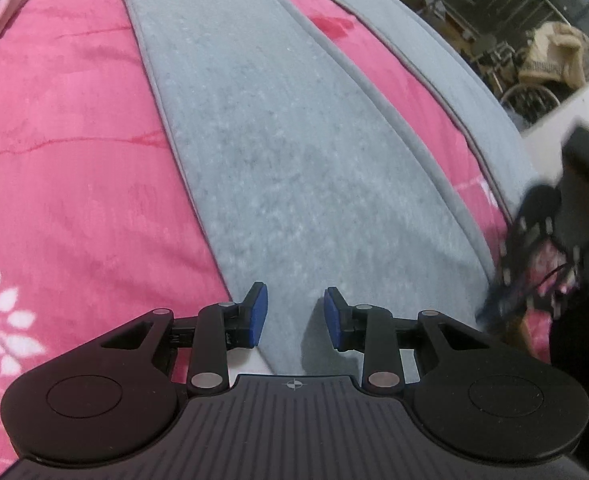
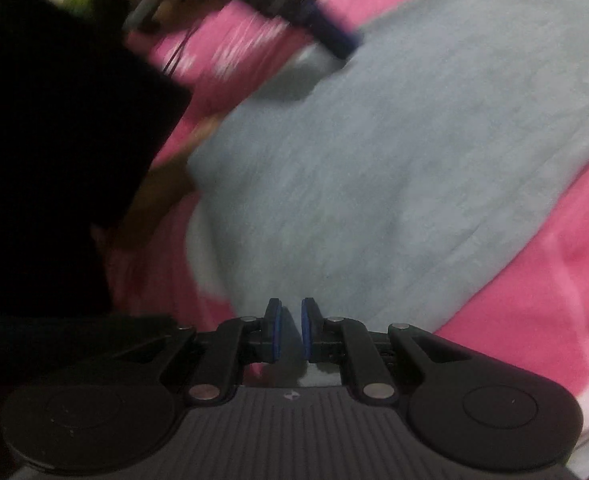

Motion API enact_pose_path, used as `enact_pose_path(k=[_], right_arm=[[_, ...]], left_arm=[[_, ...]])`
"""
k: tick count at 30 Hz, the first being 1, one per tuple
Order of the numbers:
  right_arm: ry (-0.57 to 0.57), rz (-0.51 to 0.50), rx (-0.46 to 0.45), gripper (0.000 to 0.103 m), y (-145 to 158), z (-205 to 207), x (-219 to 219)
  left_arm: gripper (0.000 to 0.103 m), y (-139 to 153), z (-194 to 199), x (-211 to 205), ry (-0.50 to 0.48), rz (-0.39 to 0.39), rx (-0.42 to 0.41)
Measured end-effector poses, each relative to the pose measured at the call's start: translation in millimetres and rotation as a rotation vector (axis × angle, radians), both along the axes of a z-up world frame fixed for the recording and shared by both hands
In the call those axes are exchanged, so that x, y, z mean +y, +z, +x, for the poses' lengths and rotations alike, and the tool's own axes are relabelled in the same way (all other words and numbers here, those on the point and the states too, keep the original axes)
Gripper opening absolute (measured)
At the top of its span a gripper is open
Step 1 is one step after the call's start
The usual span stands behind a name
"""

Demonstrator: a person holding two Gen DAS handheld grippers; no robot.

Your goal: Fold clothes

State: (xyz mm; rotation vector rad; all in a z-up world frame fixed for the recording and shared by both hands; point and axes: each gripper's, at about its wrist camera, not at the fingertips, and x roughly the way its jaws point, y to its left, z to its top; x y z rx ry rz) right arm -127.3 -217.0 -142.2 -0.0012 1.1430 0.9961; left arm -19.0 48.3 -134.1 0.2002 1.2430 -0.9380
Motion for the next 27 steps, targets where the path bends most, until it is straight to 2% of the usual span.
enact_pose_path(k=[3,7,12,19,27], right_arm=[[-0.024,0.035,0.042,0.011,-3,-4,-2],[-0.052,0.045,0.056,0.011,-22,8,9],[0.036,0.137,0.241,0.011,-40,-25,26],[-0.009,0.104,0.287,0.011,-35,-21,1],[-0.085,0.059,0.343,0.01,-31,-15,-35]], left_arm=[[0.031,0,-5,1,-0.02,0.012,0.0],[0.031,-1,-7,5,-0.023,0.012,0.016],[0.031,-1,-9,17,-0.007,0.0,0.043],[0.031,-5,-22,30,-0.022,0.042,0.074],[0.031,-7,-25,40,0.004,0.029,0.099]])
